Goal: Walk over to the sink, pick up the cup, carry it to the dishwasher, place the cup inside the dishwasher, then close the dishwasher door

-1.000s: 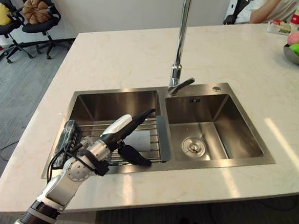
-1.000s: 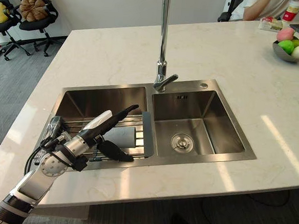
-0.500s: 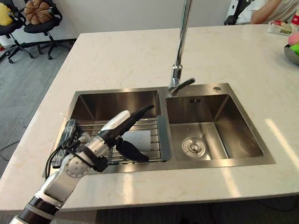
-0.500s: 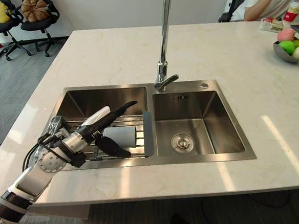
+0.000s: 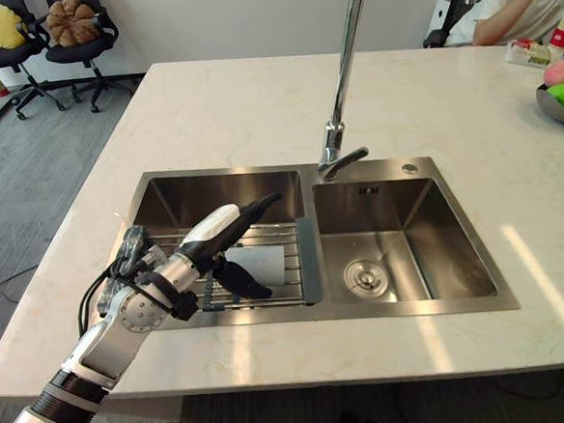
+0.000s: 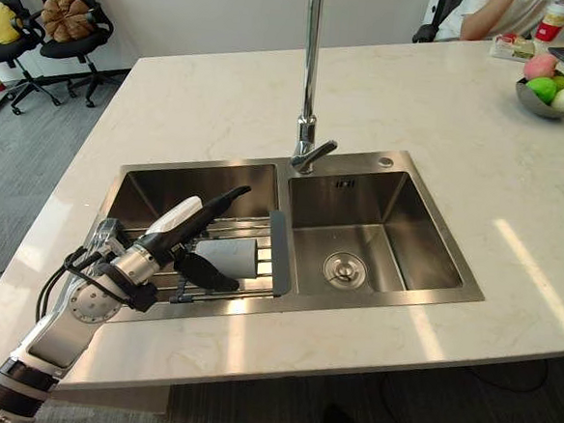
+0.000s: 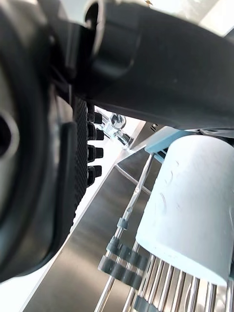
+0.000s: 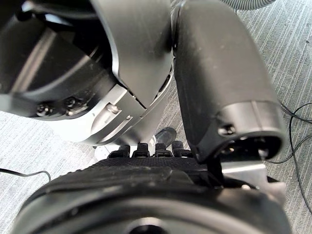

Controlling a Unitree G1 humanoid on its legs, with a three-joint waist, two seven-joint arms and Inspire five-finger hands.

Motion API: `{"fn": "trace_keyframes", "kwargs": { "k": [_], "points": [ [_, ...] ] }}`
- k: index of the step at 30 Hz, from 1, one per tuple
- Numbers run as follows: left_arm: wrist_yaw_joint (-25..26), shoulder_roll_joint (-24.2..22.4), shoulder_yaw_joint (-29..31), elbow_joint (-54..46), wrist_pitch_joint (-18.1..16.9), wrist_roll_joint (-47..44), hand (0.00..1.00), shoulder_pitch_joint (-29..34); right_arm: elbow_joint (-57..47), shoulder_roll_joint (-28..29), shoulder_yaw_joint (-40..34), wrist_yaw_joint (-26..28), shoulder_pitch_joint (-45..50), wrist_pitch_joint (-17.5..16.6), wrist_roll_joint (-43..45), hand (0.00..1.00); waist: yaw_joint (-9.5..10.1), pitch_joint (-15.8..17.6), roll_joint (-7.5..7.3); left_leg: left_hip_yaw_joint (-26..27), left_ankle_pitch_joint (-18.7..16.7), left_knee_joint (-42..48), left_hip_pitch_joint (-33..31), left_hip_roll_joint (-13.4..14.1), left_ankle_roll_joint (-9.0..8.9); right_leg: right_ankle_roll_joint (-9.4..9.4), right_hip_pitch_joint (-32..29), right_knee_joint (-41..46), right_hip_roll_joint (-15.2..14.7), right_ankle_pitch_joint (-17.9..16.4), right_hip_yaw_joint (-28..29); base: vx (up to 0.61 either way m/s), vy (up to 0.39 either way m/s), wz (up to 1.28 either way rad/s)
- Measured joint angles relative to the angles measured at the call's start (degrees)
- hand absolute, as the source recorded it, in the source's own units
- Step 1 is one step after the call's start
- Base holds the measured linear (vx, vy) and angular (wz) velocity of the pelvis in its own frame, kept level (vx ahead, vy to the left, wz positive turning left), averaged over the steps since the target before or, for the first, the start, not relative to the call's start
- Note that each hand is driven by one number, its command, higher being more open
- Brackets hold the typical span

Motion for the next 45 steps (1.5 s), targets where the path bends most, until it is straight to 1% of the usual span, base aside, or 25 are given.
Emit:
{"fn": "trace_keyframes", "kwargs": {
  "k": [4,8,12,17,23,32,41,45],
  "points": [
    [-1.4,0.0,-1.2,1.8,0.1,2.7,1.0,0.0,-0.7,0.0,0.6,-0.4,0.2,-0.1,0.0,1.0,-0.08,0.0,-0.02,0.1,0.0,0.0,0.0,0.0,0.0,0.0,-0.1,0.0,0.0,0.0,0.1,0.0,0.0,0.0],
    [-1.4,0.0,-1.7,3.2,0.0,3.9,1.0,-0.2,-0.8,0.0,1.6,-0.8,0.2,-0.6,0.2,1.0,-0.17,0.0,-0.02,0.2,0.0,0.0,-0.1,0.0,-0.02,0.0,-0.2,0.0,0.1,0.0,0.1,0.0,0.0,0.0],
    [-1.4,0.0,-1.8,3.8,-1.4,4.6,1.0,-0.6,-0.8,-0.2,2.5,-0.8,0.2,-1.0,0.4,1.0,-0.16,0.0,-0.02,0.2,0.0,-0.1,-0.1,0.1,-0.02,0.0,-0.3,0.0,0.1,0.0,0.2,0.0,0.0,0.0],
    [-2.2,0.7,-2.0,3.9,-2.2,3.6,1.0,-0.7,-0.8,-0.2,2.5,-0.9,0.1,-1.0,0.4,1.0,-0.17,0.0,0.0,0.3,0.0,-0.1,-0.2,0.1,-0.02,0.0,-0.5,0.0,0.1,0.0,0.2,0.0,0.0,0.0],
    [-3.3,2.8,-3.0,3.9,-2.2,2.3,1.0,-1.4,-0.8,-0.2,2.6,-1.1,-0.1,-1.0,0.5,1.0,-0.16,0.0,0.04,0.3,0.0,-0.1,-0.4,0.0,-0.02,0.0,-0.7,0.0,0.1,0.0,0.2,0.0,0.0,0.0],
    [-4.2,4.2,-3.0,3.7,-2.3,1.2,1.0,-1.6,-0.7,-0.2,2.6,-1.2,-0.3,-1.0,0.5,1.0,-0.13,-0.1,0.15,0.3,0.0,-0.1,-0.7,0.0,-0.02,-0.01,-1.0,0.0,0.1,0.0,0.1,0.0,0.0,0.0],
    [-5.9,4.3,-3.0,3.6,-2.2,0.8,1.0,-1.6,-0.7,-0.3,2.7,-1.8,-0.5,-1.0,0.6,1.0,-0.03,-0.3,0.49,0.2,0.0,-0.1,-0.8,0.0,-0.01,-0.01,-1.0,0.0,0.0,0.0,0.0,0.0,0.0,0.0],
    [-7.8,4.3,-3.0,3.5,-1.1,0.5,1.0,-1.6,-0.7,-0.7,3.4,-2.1,-0.5,-1.0,0.6,1.0,-0.07,-0.7,0.93,0.2,0.0,-0.1,-0.8,0.0,-0.01,-0.01,-1.0,0.0,0.0,0.0,0.0,0.0,0.0,0.0]
  ]
}}
